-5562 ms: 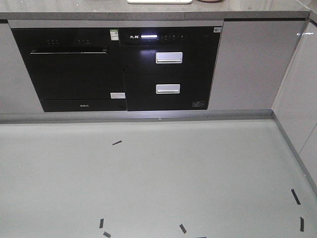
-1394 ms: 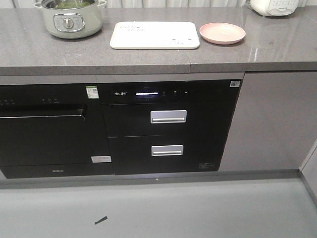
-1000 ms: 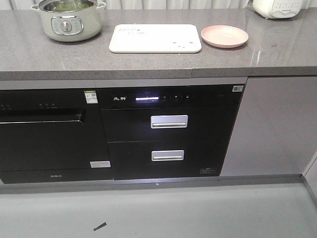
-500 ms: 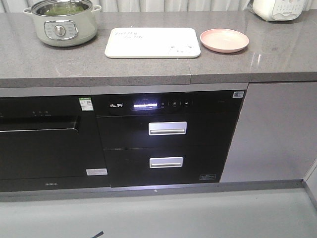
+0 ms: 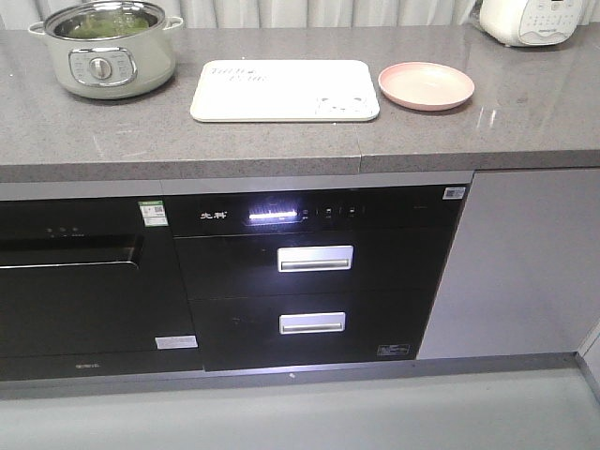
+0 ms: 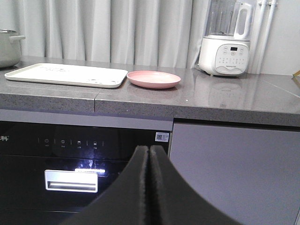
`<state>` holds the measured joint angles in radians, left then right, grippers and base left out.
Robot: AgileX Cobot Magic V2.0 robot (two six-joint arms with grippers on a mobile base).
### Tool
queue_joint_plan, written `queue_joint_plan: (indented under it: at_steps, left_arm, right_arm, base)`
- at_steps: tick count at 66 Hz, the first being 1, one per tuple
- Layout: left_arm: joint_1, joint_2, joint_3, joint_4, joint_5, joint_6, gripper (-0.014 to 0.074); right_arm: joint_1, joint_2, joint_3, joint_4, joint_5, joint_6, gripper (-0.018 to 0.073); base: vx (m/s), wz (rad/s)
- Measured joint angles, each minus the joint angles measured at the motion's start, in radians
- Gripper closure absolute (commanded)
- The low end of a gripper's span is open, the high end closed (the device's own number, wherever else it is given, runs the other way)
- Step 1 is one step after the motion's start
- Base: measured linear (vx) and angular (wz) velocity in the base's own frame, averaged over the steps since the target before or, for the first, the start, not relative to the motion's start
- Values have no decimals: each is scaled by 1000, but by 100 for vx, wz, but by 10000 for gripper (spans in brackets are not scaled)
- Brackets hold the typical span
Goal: Transfer vegetables to tray and serve
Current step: 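Drive the base toward the counter with the pot, tray and plate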
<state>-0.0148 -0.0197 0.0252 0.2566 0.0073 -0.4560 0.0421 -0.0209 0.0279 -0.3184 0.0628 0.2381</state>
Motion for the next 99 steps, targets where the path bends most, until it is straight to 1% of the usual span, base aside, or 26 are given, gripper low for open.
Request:
queue_joint_plan:
  at_steps: [99]
  left_arm:
    - [0,0,0,0,0,0,602]
  right_arm:
    - [0,0,0,0,0,0,565]
  base:
    - [9,0]
